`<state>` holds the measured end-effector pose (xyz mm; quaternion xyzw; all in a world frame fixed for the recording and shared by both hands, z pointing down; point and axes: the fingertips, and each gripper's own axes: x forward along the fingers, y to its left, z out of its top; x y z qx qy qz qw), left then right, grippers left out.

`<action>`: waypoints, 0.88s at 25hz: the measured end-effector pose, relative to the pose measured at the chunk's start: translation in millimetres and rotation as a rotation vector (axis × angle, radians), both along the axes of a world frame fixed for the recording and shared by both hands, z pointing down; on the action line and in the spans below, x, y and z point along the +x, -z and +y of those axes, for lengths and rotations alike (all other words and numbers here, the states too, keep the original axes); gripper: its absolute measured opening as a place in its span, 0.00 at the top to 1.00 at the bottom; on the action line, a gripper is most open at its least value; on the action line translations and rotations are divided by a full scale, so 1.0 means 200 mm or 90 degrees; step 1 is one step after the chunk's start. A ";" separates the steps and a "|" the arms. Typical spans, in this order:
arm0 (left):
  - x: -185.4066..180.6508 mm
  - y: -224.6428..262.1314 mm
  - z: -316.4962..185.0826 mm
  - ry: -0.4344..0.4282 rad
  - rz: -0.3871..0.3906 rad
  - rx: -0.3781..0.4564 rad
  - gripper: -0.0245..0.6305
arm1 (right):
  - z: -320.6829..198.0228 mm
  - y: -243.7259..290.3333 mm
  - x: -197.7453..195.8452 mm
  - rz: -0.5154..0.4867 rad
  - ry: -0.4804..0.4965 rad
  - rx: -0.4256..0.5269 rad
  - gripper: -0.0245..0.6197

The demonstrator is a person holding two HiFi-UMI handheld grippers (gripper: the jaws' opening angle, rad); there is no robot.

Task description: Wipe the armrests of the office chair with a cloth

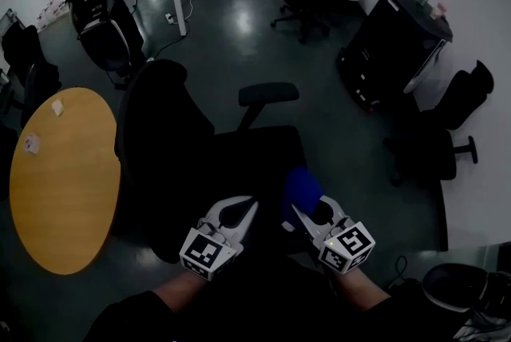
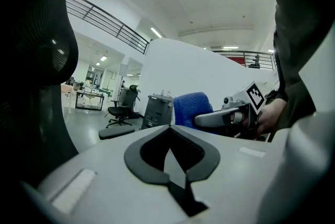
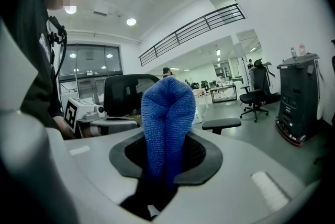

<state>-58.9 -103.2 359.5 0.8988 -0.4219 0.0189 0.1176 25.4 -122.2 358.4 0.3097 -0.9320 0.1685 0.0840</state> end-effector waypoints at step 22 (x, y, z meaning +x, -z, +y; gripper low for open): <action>-0.13 -0.28 -0.84 0.246 -0.057 -0.062 0.93 | -0.88 -0.22 0.29 -0.006 0.045 -0.001 0.79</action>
